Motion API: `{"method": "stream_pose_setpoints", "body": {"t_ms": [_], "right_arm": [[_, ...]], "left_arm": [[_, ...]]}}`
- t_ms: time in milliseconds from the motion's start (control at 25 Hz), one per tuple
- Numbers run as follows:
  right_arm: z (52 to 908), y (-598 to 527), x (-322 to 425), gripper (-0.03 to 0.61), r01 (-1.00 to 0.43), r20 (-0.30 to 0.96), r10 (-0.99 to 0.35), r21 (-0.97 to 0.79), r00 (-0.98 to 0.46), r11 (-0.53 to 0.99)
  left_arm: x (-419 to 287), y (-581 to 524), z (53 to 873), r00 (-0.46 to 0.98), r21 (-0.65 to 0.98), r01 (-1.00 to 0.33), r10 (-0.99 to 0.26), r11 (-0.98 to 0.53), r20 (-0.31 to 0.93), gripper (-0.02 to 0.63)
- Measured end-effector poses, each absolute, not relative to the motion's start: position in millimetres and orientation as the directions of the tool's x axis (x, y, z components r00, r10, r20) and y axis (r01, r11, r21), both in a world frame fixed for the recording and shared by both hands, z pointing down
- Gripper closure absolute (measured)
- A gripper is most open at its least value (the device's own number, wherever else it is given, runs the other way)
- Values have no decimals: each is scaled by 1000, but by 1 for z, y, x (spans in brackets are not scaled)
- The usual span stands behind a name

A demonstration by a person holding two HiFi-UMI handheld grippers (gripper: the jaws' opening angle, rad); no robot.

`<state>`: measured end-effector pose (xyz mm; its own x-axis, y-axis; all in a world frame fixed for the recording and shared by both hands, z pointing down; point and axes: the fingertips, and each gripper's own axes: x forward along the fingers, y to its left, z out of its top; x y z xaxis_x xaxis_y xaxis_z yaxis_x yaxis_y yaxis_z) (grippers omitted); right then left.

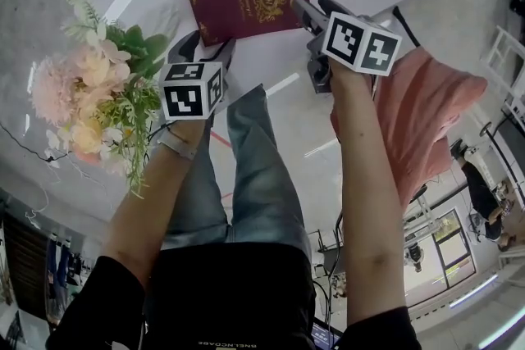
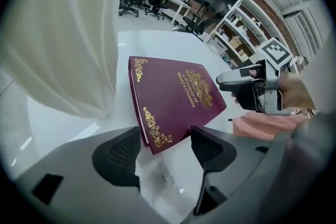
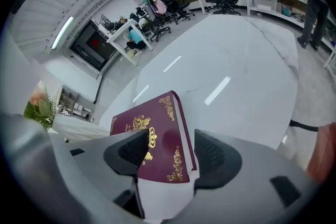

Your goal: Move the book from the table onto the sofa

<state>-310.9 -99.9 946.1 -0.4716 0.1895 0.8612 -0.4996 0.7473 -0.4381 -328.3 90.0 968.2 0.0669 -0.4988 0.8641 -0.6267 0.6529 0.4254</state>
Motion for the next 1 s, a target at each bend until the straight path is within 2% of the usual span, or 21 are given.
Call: {"method": "stream_pose_setpoints", "body": {"t_ms": [1000], "right_arm": [[974,-88,-325,316,-531,845,252,-500,-471,684]], "left_arm": [[-323,85,974,148,450,-728,-523,516,839,325]]}}
